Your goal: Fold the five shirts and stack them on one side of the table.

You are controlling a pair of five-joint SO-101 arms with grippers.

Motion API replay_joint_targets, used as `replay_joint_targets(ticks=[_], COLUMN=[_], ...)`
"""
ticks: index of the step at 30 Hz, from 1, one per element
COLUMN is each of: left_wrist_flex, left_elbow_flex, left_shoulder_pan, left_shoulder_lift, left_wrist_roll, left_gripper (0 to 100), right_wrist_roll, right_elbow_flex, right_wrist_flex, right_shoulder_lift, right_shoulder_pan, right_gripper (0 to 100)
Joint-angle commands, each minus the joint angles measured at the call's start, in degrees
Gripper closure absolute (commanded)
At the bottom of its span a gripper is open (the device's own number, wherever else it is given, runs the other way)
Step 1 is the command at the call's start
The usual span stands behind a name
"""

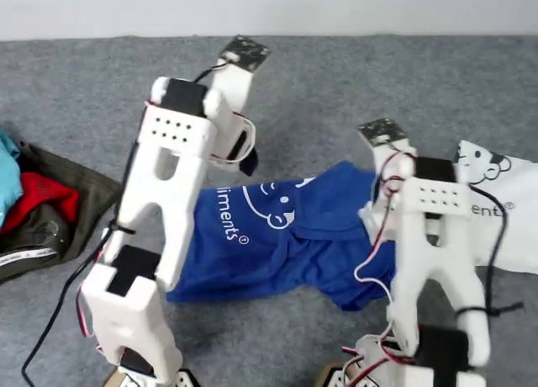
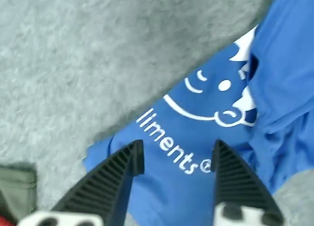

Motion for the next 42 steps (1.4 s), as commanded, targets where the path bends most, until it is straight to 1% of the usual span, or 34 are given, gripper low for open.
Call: replay_joint_targets(ticks=[1,7,10,19,21,25,26,29,34,42], left_wrist_flex=[1.3,1.3,1.3,1.3,1.3,1.3,1.3,1.3,1.3,1.3], left_elbow_flex=[1.4,3.8,3.8,3.8,3.8,3.8,3.8,3.8,3.8,3.8], left_shoulder_pan=[-2.1,-2.2,-2.2,-2.1,-2.1,-2.1,-2.1,-2.1,-1.8,-1.7], left_shoulder_lift=[-5.2,-6.0,-5.6,-5.5,-5.5,-5.5,-5.5,-5.5,-5.5,-5.5], left_wrist_roll=[-0.8,-0.8,-1.1,-1.1,-1.1,-1.1,-1.1,-1.1,-1.1,-1.1], left_gripper=[77,77,80,80,80,80,80,80,80,80], right_wrist_roll=[-0.3,-0.4,-0.5,-0.3,-0.2,-0.2,-0.2,0.2,3.3,11.3], right_elbow_flex=[-2.6,-2.6,-2.6,-2.6,-2.7,-4.2,-4.5,-5.5,-9.9,-18.1], right_wrist_flex=[-2.9,-8.9,-11.8,-19.3,-19.8,-18.8,-18.4,-16.9,-11.2,1.7], right_shoulder_lift=[2.2,8.9,12.6,21.2,22.1,23.4,23.4,23.3,23.3,23.3], right_shoulder_pan=[-3.6,-7.9,-8.8,-8.8,-8.7,-8.2,-8.0,-7.2,-4.2,0.8], right_gripper=[83.1,81.9,81.9,82.0,84.2,94.6,95.7,96.2,96.3,96.4])
